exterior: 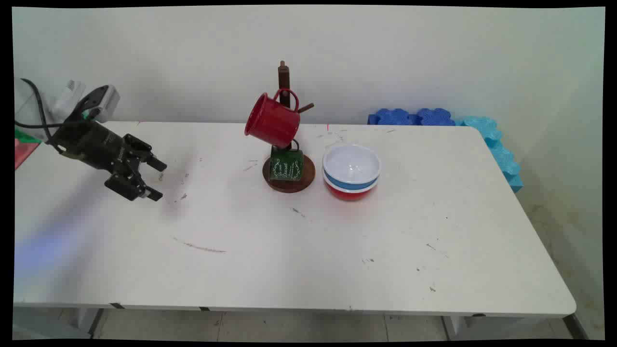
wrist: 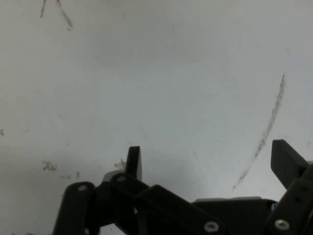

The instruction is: Pick up the red mug from the rack

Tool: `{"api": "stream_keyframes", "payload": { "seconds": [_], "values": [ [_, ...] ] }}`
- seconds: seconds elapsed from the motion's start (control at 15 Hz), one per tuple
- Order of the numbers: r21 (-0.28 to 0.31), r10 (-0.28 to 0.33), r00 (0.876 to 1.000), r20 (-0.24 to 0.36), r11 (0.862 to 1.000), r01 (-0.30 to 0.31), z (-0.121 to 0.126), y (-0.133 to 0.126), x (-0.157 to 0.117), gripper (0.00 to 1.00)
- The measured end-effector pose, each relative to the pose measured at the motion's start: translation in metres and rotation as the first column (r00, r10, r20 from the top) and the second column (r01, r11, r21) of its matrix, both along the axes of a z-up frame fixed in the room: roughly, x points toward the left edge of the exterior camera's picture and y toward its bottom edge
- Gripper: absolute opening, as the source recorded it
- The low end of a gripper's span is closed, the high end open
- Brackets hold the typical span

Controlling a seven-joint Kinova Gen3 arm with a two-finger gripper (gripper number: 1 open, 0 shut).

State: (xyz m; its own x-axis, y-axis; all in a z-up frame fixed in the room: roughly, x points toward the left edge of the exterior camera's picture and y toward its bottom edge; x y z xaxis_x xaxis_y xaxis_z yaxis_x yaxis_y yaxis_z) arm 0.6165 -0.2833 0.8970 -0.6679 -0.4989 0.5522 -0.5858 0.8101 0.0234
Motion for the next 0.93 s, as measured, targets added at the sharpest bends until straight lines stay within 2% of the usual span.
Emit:
{"api": "stream_keyframes", "payload": {
  "seconds": [0.53,0.93],
  "values": [
    [-0.009,0.029,0.998,-0.058,1.0,-0.03,0.022,-0.007,-0.015,1.0],
    [-0.02,0.063,0.99,-0.126,0.998,-0.066,0.049,-0.015,-0.033,1.0]
  ]
}}
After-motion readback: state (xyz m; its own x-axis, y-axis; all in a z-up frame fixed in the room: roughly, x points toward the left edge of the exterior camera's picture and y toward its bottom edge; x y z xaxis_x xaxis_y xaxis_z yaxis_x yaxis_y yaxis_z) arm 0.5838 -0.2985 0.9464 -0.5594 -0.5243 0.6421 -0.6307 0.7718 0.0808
